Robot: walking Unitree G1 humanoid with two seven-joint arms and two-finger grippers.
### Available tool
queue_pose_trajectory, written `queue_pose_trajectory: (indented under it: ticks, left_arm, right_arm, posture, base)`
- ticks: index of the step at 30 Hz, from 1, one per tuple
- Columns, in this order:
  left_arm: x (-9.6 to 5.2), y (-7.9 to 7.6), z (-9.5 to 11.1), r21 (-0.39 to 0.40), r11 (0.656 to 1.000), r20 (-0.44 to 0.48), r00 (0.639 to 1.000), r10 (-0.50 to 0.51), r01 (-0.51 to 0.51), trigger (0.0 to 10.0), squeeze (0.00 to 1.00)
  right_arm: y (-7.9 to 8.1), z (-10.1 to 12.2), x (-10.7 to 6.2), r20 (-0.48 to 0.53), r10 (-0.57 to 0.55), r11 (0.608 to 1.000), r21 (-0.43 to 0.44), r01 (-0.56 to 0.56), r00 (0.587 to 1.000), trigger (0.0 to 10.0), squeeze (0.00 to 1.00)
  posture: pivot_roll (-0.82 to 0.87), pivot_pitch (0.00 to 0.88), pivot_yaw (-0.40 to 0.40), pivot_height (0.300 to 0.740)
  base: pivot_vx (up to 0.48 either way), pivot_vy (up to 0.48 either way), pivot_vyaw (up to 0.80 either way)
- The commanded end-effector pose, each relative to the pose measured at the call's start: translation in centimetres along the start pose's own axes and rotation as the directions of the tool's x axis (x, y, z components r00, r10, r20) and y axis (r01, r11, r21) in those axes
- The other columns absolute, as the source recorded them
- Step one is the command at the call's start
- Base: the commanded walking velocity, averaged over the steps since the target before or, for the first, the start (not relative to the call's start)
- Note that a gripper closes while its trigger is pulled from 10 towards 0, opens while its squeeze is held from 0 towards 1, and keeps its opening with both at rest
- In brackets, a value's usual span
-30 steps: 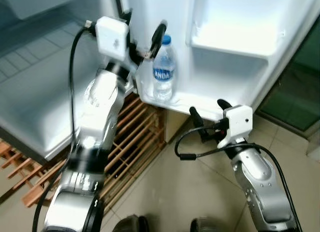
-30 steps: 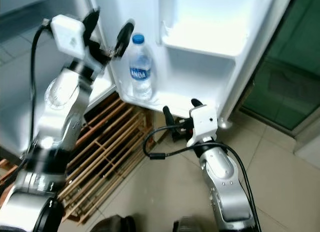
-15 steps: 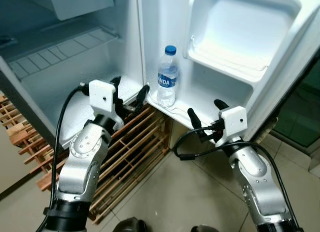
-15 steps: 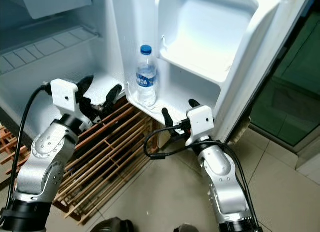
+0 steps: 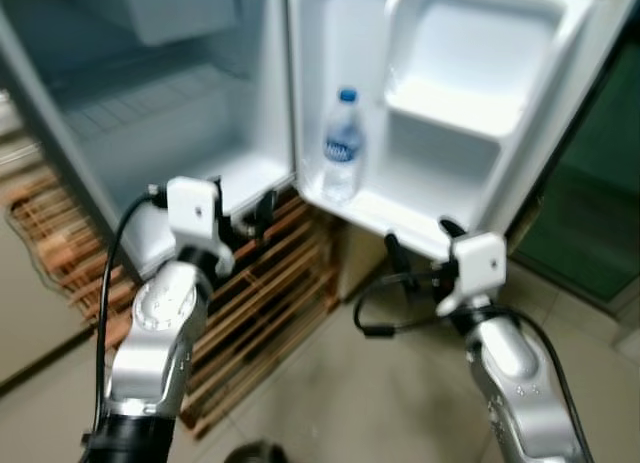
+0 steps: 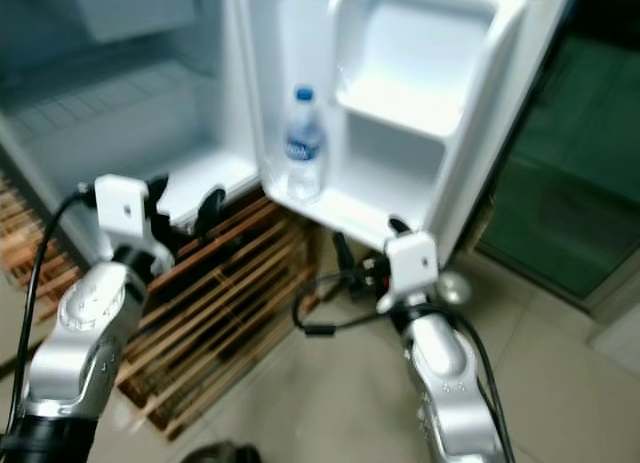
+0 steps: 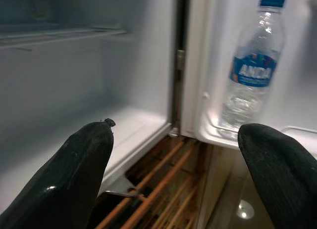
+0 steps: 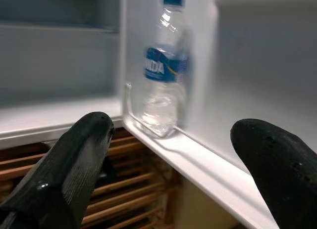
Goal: Restocking fridge
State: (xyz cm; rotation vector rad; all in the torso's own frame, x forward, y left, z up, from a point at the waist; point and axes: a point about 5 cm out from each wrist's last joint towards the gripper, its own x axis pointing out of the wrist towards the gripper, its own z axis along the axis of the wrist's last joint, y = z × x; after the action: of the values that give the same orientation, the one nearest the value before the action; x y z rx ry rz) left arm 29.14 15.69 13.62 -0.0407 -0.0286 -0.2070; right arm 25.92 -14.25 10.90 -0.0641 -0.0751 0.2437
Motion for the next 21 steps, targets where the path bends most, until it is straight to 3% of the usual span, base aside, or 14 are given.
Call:
queue_pose_trajectory:
  ticks: [1,8,14,21]
  left_arm:
    - [0.7,-0.1,0.5,0.025,1.000,0.021,1.000,0.005,-0.006,10.0,0.00]
    - [0.9,-0.7,-0.5,-0.005,1.000,0.004,1.000,0.006,-0.006,10.0,0.00]
    - [-0.1,-1.1,-0.5,-0.081,0.997,0.045,0.999,-0.016,0.020,10.0,0.00]
    - [-0.3,-1.9,-0.5,-0.096,0.993,0.076,0.995,-0.061,0.068,10.0,0.00]
  right_arm:
    - [-0.5,-0.3,0.5,-0.008,-0.058,0.998,-0.018,0.058,0.998,10.0,0.10]
    - [-2.4,-0.7,1.4,-0.048,-0.157,0.988,0.002,0.157,0.986,10.0,0.03]
    - [-2.6,-0.6,1.6,-0.037,-0.142,0.990,-0.017,0.141,0.989,10.0,0.03]
    - [-2.5,-0.8,1.5,-0.045,-0.109,0.994,-0.020,0.108,0.993,10.0,0.03]
  posture:
    - [-0.10,0.014,0.045,0.740]
    - [-0.10,0.014,0.033,0.740]
    - [-0.11,0.026,0.024,0.740]
    - [-0.12,0.028,0.017,0.740]
  base:
    - [0.000,0.000,0.00]
    - [0.000,0.000,0.00]
    - [0.000,-0.480,0.00]
    - [0.000,-0.480,0.00]
